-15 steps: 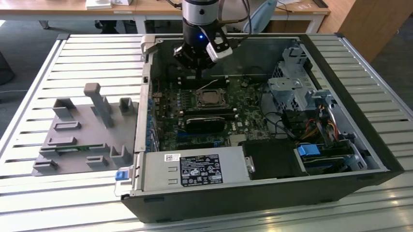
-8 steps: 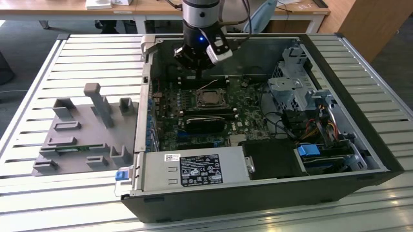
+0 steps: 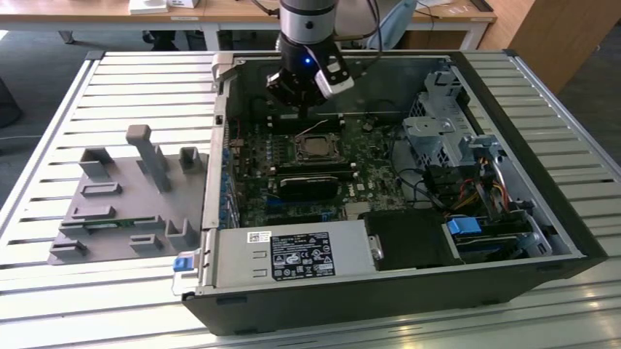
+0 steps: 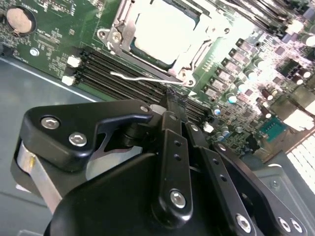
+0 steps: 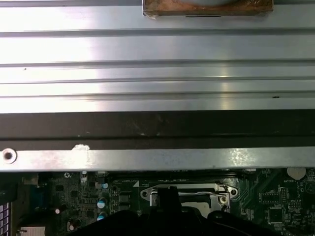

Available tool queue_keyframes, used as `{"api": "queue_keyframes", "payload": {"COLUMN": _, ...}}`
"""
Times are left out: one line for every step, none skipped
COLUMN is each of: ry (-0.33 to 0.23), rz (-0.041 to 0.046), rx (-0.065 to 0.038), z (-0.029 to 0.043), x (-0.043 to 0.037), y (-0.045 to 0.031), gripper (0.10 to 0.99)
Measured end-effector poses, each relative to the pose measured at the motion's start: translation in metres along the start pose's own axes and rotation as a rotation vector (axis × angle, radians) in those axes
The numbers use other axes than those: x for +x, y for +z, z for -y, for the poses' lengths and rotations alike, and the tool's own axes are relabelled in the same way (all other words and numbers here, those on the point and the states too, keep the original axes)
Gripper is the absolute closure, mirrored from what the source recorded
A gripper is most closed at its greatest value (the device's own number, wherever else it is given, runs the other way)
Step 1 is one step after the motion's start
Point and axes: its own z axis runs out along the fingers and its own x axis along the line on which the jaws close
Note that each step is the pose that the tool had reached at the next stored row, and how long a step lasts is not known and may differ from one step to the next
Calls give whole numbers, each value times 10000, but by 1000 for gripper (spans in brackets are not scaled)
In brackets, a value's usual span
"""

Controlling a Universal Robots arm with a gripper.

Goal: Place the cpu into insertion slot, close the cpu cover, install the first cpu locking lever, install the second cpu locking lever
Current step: 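Install the first cpu locking lever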

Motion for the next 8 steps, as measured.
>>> {"api": "queue_keyframes", "payload": {"ry": -2, "rz": 0, "rx": -1, "z": 0, "x": -7, "y": 3, "gripper": 980}}
{"api": "queue_keyframes", "payload": {"ry": -15, "rz": -1, "rx": 0, "z": 0, "x": -15, "y": 8, "gripper": 980}}
{"api": "queue_keyframes", "payload": {"ry": -37, "rz": -2, "rx": -2, "z": 0, "x": -22, "y": 13, "gripper": 980}}
{"api": "queue_keyframes", "payload": {"ry": -59, "rz": -4, "rx": -1, "z": 0, "x": -26, "y": 18, "gripper": 980}}
{"api": "queue_keyframes", "payload": {"ry": -89, "rz": -7, "rx": 0, "z": 0, "x": -29, "y": 23, "gripper": 980}}
{"api": "queue_keyframes", "payload": {"ry": -111, "rz": -9, "rx": 0, "z": -1, "x": -33, "y": 29, "gripper": 980}}
{"api": "queue_keyframes", "payload": {"ry": -121, "rz": -10, "rx": 1, "z": -4, "x": -38, "y": 36, "gripper": 980}}
{"api": "queue_keyframes", "payload": {"ry": -123, "rz": -10, "rx": 0, "z": -7, "x": -45, "y": 43, "gripper": 980}}
